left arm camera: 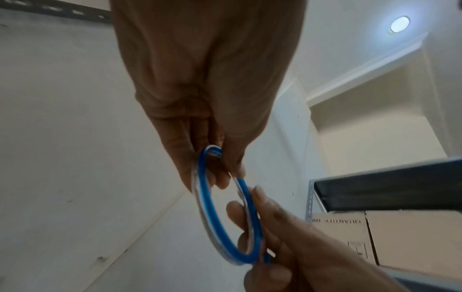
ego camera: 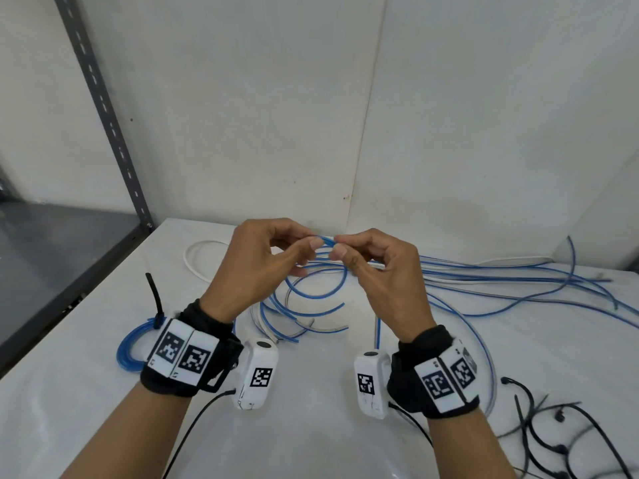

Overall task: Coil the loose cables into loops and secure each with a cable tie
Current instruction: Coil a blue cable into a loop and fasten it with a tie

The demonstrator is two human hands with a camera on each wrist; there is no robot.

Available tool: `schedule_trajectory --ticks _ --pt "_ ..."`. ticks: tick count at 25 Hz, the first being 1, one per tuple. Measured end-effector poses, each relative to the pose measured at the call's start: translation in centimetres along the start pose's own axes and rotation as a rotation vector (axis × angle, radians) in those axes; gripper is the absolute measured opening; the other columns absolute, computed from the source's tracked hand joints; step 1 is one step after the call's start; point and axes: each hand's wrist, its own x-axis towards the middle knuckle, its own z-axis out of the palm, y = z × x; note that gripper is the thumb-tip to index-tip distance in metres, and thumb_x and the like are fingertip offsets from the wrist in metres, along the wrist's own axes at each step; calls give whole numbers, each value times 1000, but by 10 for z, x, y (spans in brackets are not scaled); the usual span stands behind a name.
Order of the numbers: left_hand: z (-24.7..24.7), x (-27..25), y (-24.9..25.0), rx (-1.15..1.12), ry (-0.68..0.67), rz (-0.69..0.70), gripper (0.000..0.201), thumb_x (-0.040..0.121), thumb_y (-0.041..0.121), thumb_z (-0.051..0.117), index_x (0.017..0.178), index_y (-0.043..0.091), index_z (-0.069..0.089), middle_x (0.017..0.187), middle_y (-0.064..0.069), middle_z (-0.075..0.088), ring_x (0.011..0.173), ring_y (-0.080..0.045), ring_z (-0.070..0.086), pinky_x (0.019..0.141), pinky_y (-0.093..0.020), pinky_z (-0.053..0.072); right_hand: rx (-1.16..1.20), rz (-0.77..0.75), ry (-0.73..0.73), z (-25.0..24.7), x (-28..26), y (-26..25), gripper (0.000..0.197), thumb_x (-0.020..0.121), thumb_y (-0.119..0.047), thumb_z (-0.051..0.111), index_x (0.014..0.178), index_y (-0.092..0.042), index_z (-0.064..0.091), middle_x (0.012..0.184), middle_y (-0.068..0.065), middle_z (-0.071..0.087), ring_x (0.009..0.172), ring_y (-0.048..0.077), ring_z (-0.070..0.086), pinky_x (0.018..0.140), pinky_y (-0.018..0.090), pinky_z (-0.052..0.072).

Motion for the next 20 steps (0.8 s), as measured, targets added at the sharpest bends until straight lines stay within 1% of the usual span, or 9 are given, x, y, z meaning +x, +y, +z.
schedule_trajectory --ticks 2,4,5,7,10,12,16,18,20 --pt "-3 2 -1 -83 38 -46 10 89 20 76 91 10 78 73 -6 74 72 -18 72 64 -29 62 61 10 -25 -2 0 0 10 91 -20 75 100 -24 77 89 -2 78 79 14 69 56 24 51" --pt "-7 3 -2 -41 21 -41 11 89 23 76 94 13 77 76 -2 76 73 -14 72 69 -27 61 84 11 21 -4 1 2 8 90 -19 76 97 -23 77 87 -1 78 77 14 68 57 22 50" --pt "-9 2 -3 38 -18 -17 13 89 25 76 98 16 78 81 2 77 77 -11 73 74 -25 60 63 6 18 -6 2 3 7 89 -18 77 95 -22 77 86 -3 77 77 11 68 59 21 49" --pt "-11 0 -4 166 -146 16 21 87 26 79 107 20 78 89 8 78 87 -5 73 83 -23 58 -27 -14 -82 -9 2 5 7 89 -15 77 92 -21 78 83 -11 76 76 3 65 66 17 47" --pt "-8 -1 -4 267 -264 22 12 84 22 83 95 19 82 78 7 77 76 -8 73 79 -30 59 -141 -56 -216 -11 1 6 13 90 -13 75 91 -26 78 82 -20 73 79 1 66 69 13 44" --pt "-6 -1 -3 276 -254 8 8 82 21 84 89 19 82 73 5 77 71 -10 73 76 -30 59 -174 -77 -192 -10 1 7 14 90 -15 76 91 -28 78 83 -21 74 82 2 68 71 13 45" --pt "-12 1 0 209 -146 -35 6 83 21 83 89 19 81 69 5 76 66 -7 73 69 -14 53 -110 -97 33 -7 2 6 10 89 -16 77 91 -26 79 84 -17 76 82 3 70 69 13 47" --pt "-17 3 -1 87 -81 -78 12 83 17 82 92 11 80 71 -2 77 66 -12 73 69 -19 57 -52 -77 57 -4 3 4 10 90 -17 77 92 -26 78 85 -13 77 83 7 71 68 20 51" --pt "-18 3 -1 -96 -37 -122 16 83 15 80 96 5 78 76 -12 77 67 -19 74 71 -28 62 89 -15 1 3 1 3 12 91 -12 74 97 -22 76 91 -3 78 87 16 74 71 26 56"
